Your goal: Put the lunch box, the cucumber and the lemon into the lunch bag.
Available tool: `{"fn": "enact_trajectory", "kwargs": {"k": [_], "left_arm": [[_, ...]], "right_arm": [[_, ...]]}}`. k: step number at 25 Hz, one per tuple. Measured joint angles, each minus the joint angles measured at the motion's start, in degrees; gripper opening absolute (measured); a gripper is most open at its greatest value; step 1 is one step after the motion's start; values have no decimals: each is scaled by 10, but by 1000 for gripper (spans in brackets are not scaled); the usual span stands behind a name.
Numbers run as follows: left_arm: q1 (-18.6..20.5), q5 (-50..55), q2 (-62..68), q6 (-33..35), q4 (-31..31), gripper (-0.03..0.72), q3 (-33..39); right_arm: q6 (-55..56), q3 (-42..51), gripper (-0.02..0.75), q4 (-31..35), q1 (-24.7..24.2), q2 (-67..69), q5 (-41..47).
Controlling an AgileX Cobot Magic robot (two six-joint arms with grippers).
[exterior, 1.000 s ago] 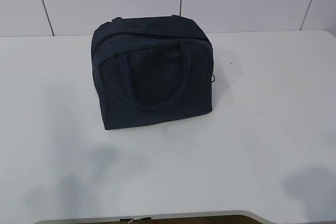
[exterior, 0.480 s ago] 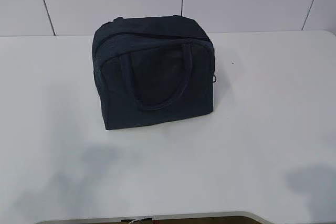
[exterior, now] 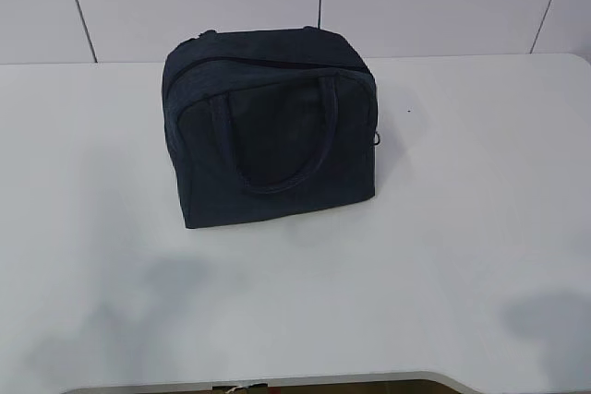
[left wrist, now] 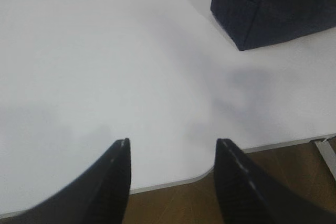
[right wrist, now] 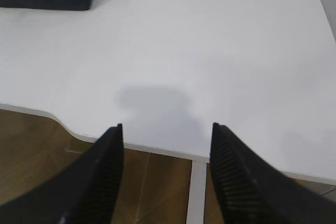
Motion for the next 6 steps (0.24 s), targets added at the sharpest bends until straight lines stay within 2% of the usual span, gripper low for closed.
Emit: {"fn": "enact_trajectory", "kwargs": {"k": [6], "left_arm": [[0,0,0,0,0,369,0]], "right_arm": [[0,0,428,0,0,0,0]]}}
